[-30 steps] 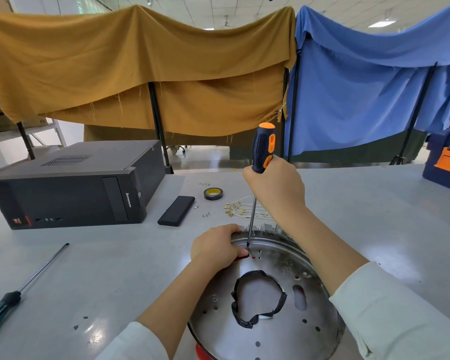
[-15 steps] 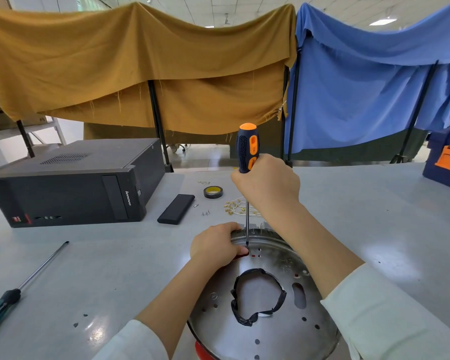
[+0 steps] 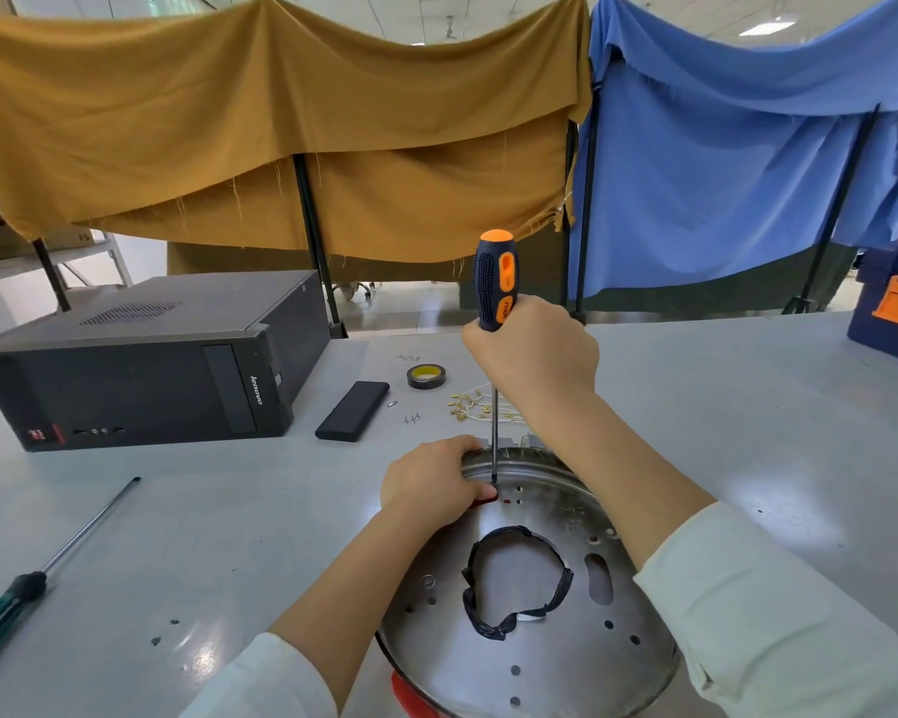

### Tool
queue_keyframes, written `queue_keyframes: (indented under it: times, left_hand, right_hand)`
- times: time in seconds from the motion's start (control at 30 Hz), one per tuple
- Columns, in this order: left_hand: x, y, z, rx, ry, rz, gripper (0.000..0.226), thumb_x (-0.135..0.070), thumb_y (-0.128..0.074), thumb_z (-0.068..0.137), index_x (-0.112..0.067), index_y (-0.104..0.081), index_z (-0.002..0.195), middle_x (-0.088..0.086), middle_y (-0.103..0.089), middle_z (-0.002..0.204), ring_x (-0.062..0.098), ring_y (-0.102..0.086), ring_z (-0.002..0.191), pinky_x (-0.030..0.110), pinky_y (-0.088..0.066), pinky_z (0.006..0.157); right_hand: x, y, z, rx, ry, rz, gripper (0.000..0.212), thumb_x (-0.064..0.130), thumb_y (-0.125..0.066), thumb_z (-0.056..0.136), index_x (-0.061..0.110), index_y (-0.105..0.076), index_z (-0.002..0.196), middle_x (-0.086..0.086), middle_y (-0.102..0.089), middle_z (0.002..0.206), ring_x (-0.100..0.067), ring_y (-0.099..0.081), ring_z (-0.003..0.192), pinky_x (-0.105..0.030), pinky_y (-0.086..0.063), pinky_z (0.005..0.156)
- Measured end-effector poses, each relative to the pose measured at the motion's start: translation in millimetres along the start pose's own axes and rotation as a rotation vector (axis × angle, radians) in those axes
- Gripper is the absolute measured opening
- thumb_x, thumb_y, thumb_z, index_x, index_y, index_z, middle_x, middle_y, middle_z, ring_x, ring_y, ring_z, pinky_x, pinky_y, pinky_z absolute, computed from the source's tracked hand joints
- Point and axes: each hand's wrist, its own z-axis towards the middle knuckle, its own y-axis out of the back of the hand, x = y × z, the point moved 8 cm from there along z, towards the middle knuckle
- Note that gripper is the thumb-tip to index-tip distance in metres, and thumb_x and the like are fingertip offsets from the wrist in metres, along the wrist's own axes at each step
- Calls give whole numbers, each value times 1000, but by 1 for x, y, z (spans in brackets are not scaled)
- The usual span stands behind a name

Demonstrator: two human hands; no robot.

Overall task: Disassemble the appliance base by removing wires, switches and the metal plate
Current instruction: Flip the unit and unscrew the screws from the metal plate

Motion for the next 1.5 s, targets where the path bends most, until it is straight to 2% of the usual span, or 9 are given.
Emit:
queue_keyframes:
  times: [0.17,0.5,0.63,0.73,0.9,1.13,1.23,1.33,1.5]
  left_hand:
    - [-2,1,-1,-1,-8,-9,46,-51,-67,75,-44,-51,117,-13,-63,108,14,-58,87,25,-36,67]
    - [-1,-1,1,-1,-46,4,48,-50,-67,76,-43,-49,120,-12,-62,113,16,-57,103,24,-35,72]
    - [-1,-3,0,0,-46,-6,47,-50,-67,75,-44,-49,118,-13,-63,111,15,-57,101,24,-37,72]
    - [-2,-5,-1,8,-46,-12,51,-49,-67,74,-45,-48,122,-12,-62,113,15,-57,103,24,-38,73]
    - [-3,-4,1,9,-50,-12,49,-51,-66,73,-45,-48,119,-13,-63,109,14,-57,100,24,-37,71]
    - [-1,-4,2,0,-51,-3,51,-52,-67,73,-46,-48,119,-13,-62,113,15,-57,104,23,-36,73]
    - [-1,-4,2,1,-51,-2,51,-52,-67,73,-45,-48,120,-13,-62,113,15,-57,103,23,-36,73]
    - [-1,-5,2,-1,-49,-10,52,-52,-67,73,-45,-48,121,-13,-62,114,15,-57,104,23,-37,73]
    - [-1,-5,2,3,-46,-12,52,-51,-66,74,-45,-47,122,-12,-62,114,16,-57,104,24,-37,73]
  right_hand:
    - [8,-21,14,229,42,177,26,28,-59,72,25,-39,56,8,-44,53,-11,-41,49,-22,-28,47]
    - [9,-37,24,661,81,401,23,18,-56,70,20,-37,58,7,-33,43,-13,-30,38,-20,-31,39]
    - [4,-26,25,461,97,182,22,33,-58,77,21,-44,66,4,-54,57,-15,-57,50,-26,-46,50]
    - [-4,-29,15,318,-127,615,20,29,-67,84,16,-51,83,-5,-60,77,-14,-64,60,-32,-54,62]
    - [-7,-41,6,219,-315,953,24,19,-60,85,17,-44,67,1,-39,53,-13,-35,44,-22,-32,41]
    - [11,-53,4,884,-149,1193,40,6,-49,83,21,-21,59,5,-22,48,-9,-18,39,-17,-17,38]
    - [7,-50,8,748,-116,988,33,17,-65,86,18,-41,63,1,-39,53,-14,-38,44,-21,-35,44]
    - [4,-37,11,432,-150,855,31,30,-77,75,16,-57,93,0,-63,78,-9,-65,63,-21,-50,59]
    - [5,-19,12,90,-196,873,17,21,-63,85,12,-50,79,-4,-46,64,-18,-45,56,-34,-44,55]
